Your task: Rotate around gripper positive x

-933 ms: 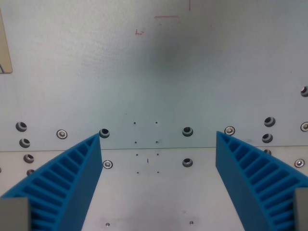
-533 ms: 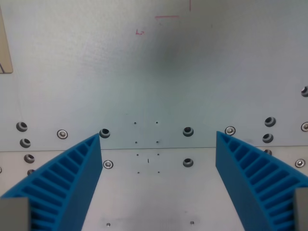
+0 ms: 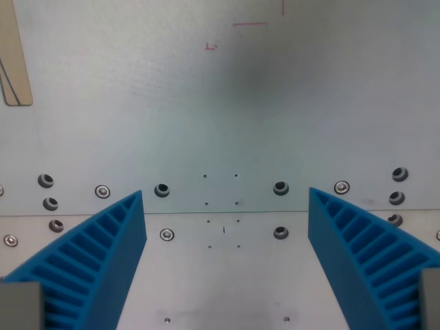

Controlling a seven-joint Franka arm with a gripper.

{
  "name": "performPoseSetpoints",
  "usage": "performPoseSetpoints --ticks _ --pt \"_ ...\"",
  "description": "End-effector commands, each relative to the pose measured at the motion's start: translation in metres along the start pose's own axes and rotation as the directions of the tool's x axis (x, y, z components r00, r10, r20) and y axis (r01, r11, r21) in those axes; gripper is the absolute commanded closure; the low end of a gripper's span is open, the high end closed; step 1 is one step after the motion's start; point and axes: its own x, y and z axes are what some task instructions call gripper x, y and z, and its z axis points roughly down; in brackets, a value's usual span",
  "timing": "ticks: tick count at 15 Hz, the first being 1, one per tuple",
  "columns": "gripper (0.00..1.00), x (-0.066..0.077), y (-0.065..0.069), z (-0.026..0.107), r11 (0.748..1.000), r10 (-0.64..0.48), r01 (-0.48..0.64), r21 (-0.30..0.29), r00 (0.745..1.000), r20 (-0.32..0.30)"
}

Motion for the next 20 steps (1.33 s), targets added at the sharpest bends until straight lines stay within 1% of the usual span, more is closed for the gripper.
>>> performPoseSetpoints --ticks 1,10,20 --pt "0.00 -0.0007 0.0038 -0.0029 0.990 -0.010 0.011 0.143 1.000 -0.004" --pt "0.00 -0.0007 0.0038 -0.0029 0.969 -0.010 0.011 0.246 1.000 -0.004" --pt "0.00 -0.0007 0.0038 -0.0029 0.934 -0.010 0.011 0.357 1.000 -0.004"
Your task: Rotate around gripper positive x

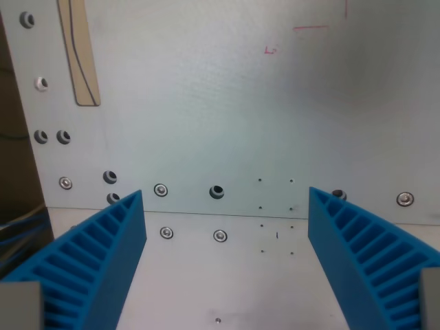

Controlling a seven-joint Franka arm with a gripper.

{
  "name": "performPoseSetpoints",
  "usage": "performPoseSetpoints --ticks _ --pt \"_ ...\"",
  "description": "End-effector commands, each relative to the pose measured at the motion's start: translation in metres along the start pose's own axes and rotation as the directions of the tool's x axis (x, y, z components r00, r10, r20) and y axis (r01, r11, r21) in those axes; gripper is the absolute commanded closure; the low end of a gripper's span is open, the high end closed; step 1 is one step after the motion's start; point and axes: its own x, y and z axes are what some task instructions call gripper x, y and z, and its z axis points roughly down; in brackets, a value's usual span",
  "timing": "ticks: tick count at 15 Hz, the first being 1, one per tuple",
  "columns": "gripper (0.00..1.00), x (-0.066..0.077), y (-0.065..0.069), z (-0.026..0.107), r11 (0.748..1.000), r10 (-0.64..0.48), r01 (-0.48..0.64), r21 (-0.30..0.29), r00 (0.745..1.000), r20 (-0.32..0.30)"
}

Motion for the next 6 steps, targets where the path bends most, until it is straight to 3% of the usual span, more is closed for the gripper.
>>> performPoseSetpoints --ticks 1,6 --pt "0.00 -0.0020 0.0042 -0.0043 0.978 -0.021 0.018 0.209 1.000 0.012" --pt "0.00 -0.0020 0.0042 -0.0043 0.964 -0.021 0.017 0.266 1.000 0.012"
